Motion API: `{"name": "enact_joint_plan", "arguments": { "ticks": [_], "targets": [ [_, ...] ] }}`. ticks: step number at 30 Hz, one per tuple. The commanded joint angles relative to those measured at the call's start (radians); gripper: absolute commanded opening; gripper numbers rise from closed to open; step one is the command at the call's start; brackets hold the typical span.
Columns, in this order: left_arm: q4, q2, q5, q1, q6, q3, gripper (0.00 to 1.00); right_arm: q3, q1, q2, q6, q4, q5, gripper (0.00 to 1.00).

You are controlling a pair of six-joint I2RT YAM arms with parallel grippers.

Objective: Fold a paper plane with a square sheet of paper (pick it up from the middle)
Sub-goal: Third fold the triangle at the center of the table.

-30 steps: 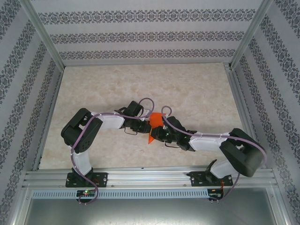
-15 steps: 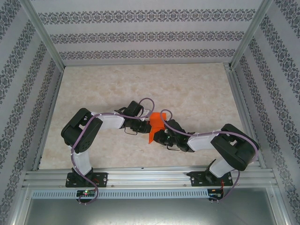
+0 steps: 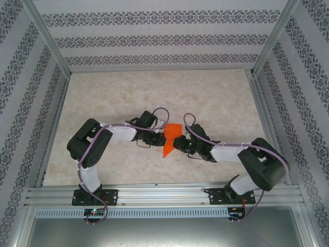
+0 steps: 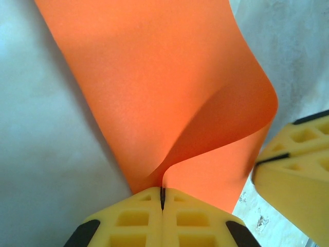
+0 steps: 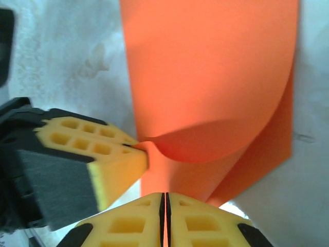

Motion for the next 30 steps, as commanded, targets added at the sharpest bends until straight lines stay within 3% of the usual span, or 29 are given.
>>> {"name": "enact_joint_plan", "arguments": {
  "ticks": [1, 6, 14, 23, 30],
  "targets": [
    [-0.078, 0.054, -0.046, 0.003, 0.028, -0.03, 0.01, 0.013, -0.013, 0.048, -0.035, 0.004, -0.011, 0.12],
    [-0.079, 0.055, -0.049, 0.003, 0.027, -0.027, 0.01, -0.013, -0.022, 0.088, -0.011, 0.016, -0.012, 0.11],
    [-0.086, 0.054, -0.053, 0.003, 0.029, -0.026, 0.0, 0.02, -0.067, -0.082, -0.059, -0.071, -0.057, 0.13],
    [-0.088, 0.054, -0.052, 0.003, 0.029, -0.022, 0.0, 0.036, -0.15, 0.04, -0.089, -0.015, -0.157, 0.12],
    [-0.1, 0.045, -0.059, 0.003, 0.036, -0.028, 0.0, 0.016, -0.154, 0.055, -0.103, -0.145, -0.091, 0.11]
  ]
}}
